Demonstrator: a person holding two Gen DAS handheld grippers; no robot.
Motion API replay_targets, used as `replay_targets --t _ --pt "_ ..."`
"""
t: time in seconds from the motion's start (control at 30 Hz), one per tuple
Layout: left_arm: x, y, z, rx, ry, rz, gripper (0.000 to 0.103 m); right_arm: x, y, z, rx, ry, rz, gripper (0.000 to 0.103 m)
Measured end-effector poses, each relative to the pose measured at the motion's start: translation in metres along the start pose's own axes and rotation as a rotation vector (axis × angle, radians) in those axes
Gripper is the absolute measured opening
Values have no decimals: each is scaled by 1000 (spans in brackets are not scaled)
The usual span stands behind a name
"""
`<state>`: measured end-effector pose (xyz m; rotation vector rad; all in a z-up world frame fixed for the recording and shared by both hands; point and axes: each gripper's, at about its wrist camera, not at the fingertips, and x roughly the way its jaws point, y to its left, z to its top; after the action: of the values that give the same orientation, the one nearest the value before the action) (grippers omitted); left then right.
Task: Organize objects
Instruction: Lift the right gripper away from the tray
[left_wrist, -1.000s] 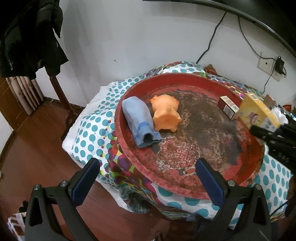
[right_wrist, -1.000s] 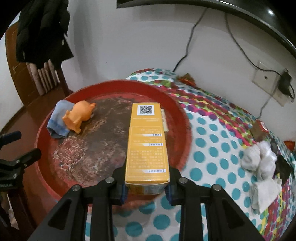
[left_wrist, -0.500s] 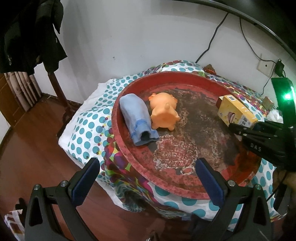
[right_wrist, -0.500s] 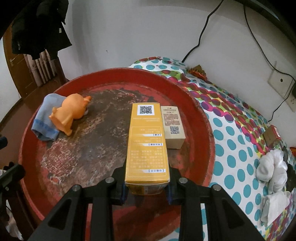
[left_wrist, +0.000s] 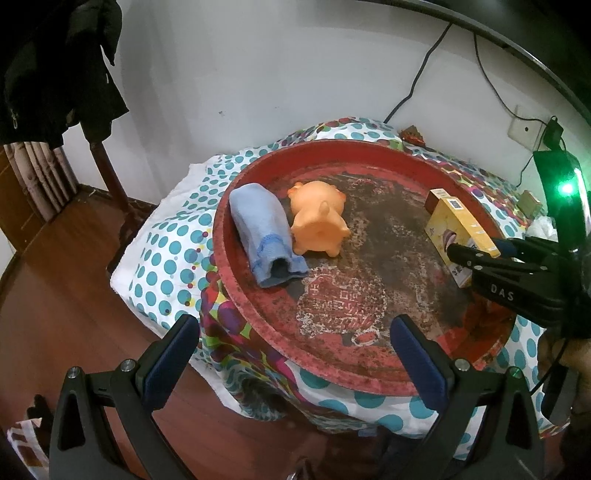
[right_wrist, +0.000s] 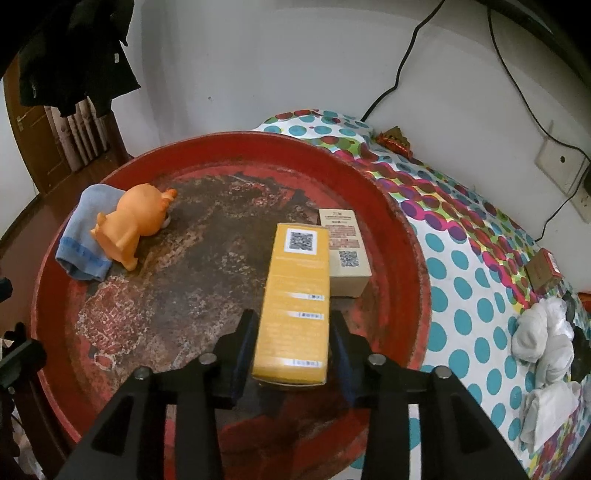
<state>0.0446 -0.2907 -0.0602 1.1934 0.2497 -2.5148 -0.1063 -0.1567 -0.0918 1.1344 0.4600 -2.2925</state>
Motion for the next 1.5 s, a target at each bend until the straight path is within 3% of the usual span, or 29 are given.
replay_targets --t 0.4,0.63,0.87,1.03,1.5 --pt "-2 -8 -2 37 -11 12 103 -60 -45 -17 134 -99 41 49" --pt "-2 -11 -2 43 -11 13 103 -93 -113 -53 235 -117 -69 56" --pt "-3 -18 -4 63 -14 16 103 -98 -201 -103 390 -49 -196 57" --pt "-5 -24 -5 85 -23 26 103 -94 -245 -129 500 -19 -196 57" --pt "-15 -42 -11 142 -77 -3 103 -58 -257 -118 530 -44 -131 57"
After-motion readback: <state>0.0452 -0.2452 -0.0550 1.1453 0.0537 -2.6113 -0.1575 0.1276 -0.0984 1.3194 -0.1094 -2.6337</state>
